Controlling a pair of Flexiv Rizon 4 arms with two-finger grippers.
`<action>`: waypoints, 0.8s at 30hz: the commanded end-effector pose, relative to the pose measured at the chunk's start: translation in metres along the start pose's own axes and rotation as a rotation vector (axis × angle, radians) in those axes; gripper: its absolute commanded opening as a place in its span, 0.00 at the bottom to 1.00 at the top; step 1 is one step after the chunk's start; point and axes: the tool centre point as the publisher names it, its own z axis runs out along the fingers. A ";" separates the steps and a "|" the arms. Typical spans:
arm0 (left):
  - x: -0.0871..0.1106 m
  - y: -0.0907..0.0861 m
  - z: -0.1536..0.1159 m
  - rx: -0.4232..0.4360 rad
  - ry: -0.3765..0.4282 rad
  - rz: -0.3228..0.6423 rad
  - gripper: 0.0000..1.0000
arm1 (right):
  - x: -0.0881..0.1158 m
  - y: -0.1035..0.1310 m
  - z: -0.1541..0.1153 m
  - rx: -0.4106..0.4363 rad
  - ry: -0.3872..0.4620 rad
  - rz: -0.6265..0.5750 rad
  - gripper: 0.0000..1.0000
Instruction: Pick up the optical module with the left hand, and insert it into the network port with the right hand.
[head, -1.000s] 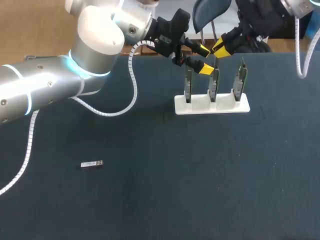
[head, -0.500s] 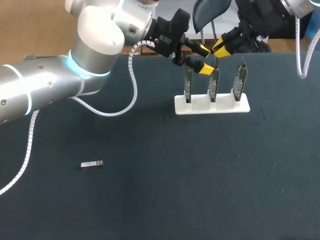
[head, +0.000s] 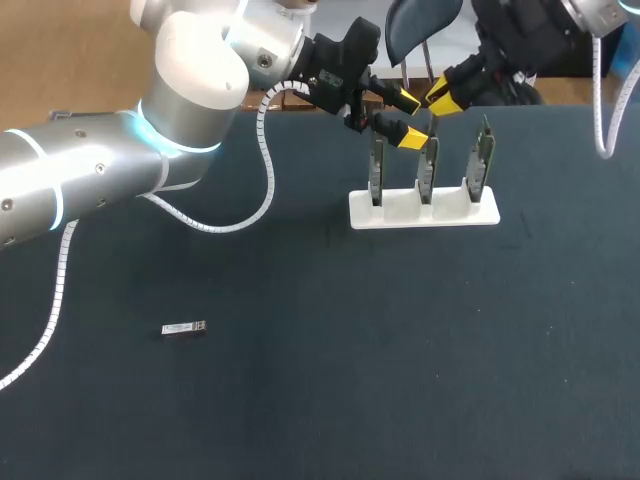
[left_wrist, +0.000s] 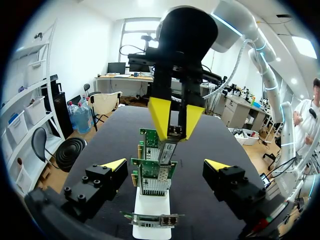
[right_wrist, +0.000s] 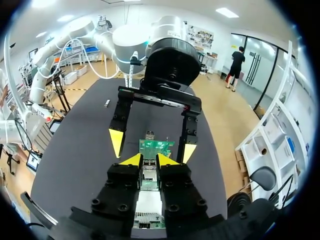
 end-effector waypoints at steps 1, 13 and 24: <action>-0.001 0.002 0.000 0.003 0.003 0.000 1.00 | -0.001 0.004 -0.003 0.010 -0.006 -0.008 0.00; -0.001 0.002 0.000 0.003 0.003 0.000 1.00 | 0.000 0.004 0.000 0.009 -0.007 0.001 0.00; -0.001 0.002 0.000 0.003 0.003 0.000 1.00 | 0.002 0.003 0.004 0.004 -0.001 0.007 0.00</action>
